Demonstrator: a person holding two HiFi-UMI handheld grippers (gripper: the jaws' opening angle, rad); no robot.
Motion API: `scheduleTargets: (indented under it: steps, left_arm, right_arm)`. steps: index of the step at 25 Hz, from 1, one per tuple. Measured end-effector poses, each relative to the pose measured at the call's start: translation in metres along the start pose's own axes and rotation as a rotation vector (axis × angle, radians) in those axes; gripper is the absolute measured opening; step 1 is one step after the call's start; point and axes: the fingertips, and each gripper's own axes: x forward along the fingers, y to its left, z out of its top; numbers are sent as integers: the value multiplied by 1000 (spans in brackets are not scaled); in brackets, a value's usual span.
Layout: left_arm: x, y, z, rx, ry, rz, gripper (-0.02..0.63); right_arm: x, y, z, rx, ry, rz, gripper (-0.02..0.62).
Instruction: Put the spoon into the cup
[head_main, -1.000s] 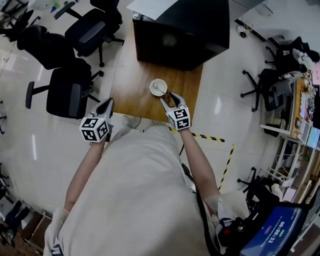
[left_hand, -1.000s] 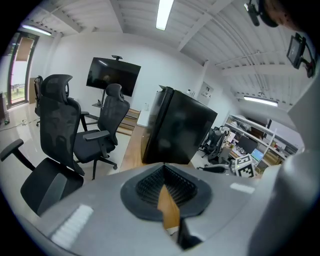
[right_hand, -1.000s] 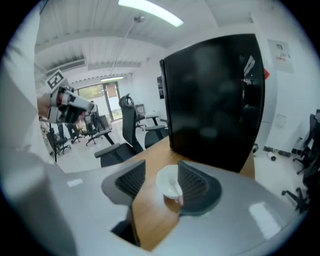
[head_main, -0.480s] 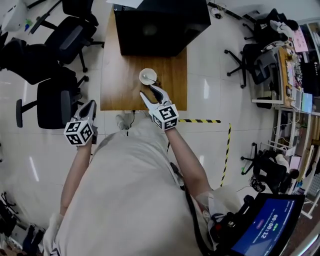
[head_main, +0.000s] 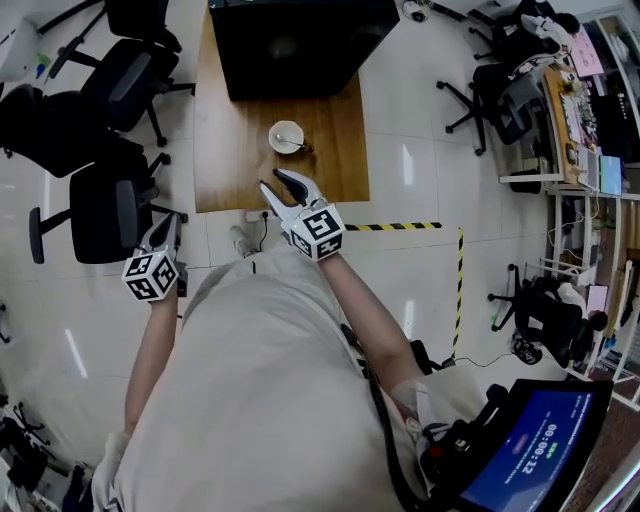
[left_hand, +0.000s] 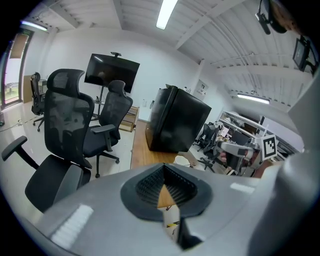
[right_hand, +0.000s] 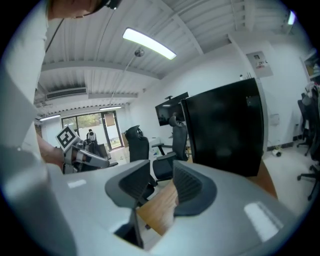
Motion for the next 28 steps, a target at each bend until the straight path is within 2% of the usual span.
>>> scheduleTargets:
  steps: [5,10,14,21,28]
  left_arm:
    - [-2,-23,-7,-5,-28,7,0]
    - [-19,-74,-21,3,-39,-21,0]
    - [-28,-112,-50,18,-18,-44,0]
    - [-53,-161,-105,-10,-17,-37,0]
    - [-72,-177,-147,-29,-13,1,0]
  right_arm:
    - [-37,-7,-9,25,-12,-11,133]
    - [-98,-12,-16,33,-9,-32,131]
    - [-151,-15,-32,67,-2,-51,124]
    - [-233,-11,-90,99,71,-47,106]
    - [-272,-17,-98,136,39,-39,69]
